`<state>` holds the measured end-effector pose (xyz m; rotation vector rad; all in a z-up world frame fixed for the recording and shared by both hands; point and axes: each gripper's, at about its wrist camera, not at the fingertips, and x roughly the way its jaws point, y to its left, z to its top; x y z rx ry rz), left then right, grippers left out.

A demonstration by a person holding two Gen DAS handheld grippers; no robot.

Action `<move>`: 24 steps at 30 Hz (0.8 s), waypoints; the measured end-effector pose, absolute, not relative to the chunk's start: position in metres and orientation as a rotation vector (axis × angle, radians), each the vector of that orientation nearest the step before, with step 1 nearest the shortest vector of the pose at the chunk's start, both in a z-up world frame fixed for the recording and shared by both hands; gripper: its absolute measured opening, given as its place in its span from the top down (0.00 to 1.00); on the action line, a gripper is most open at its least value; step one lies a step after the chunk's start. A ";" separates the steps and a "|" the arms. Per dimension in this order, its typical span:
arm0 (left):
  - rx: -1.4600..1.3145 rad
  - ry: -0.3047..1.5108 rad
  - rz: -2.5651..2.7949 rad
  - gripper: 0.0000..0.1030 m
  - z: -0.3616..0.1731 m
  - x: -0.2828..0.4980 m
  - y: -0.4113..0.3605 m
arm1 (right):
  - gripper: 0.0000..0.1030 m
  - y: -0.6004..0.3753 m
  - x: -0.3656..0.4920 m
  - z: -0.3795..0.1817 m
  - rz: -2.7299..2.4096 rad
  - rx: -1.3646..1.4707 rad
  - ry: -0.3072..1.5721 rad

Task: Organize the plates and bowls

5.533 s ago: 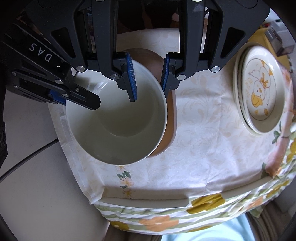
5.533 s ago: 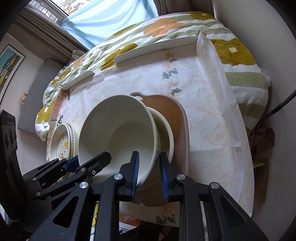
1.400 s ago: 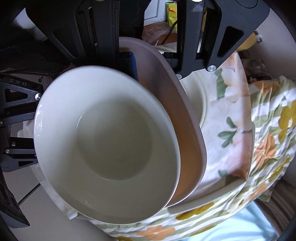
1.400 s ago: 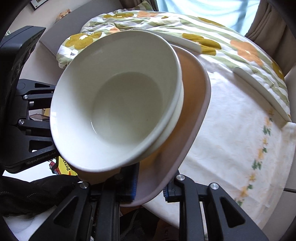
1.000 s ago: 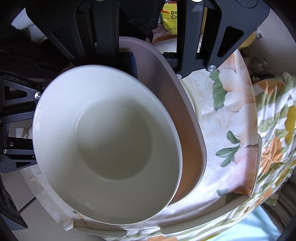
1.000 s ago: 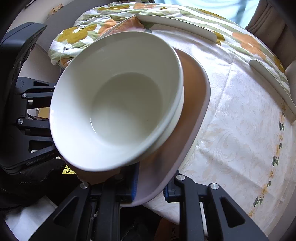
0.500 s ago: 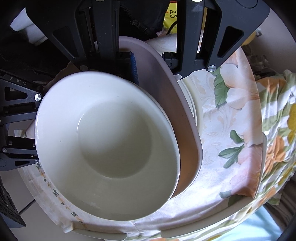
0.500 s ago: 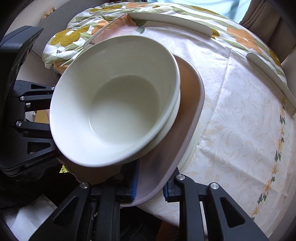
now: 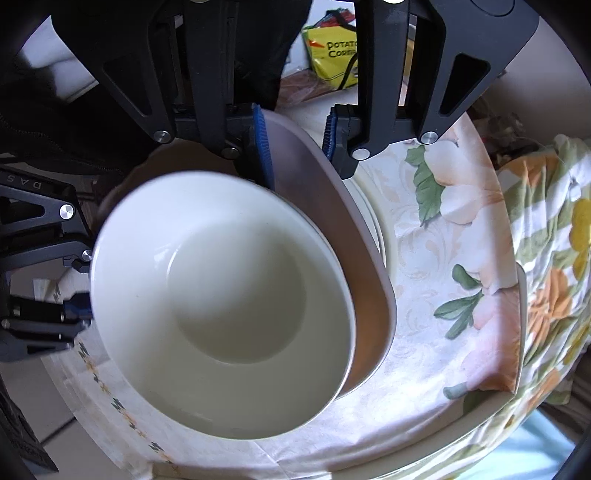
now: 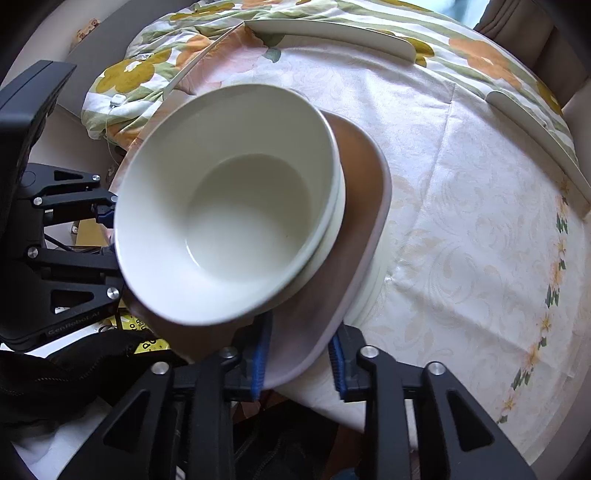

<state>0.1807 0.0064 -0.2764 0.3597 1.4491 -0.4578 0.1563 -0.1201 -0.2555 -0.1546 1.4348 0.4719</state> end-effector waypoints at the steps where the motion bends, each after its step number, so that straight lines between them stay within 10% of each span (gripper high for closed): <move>1: 0.384 1.447 -0.467 0.69 -0.274 0.179 0.005 | 0.55 -0.121 0.155 -0.254 0.461 -0.159 1.437; 3: 0.418 1.433 -0.482 0.27 -0.268 0.176 0.005 | 0.41 -0.123 0.154 -0.250 0.432 -0.153 1.433; 24: 0.077 0.878 -0.205 0.25 -0.097 0.051 0.030 | 0.40 -0.170 0.036 -0.096 0.268 -0.040 0.920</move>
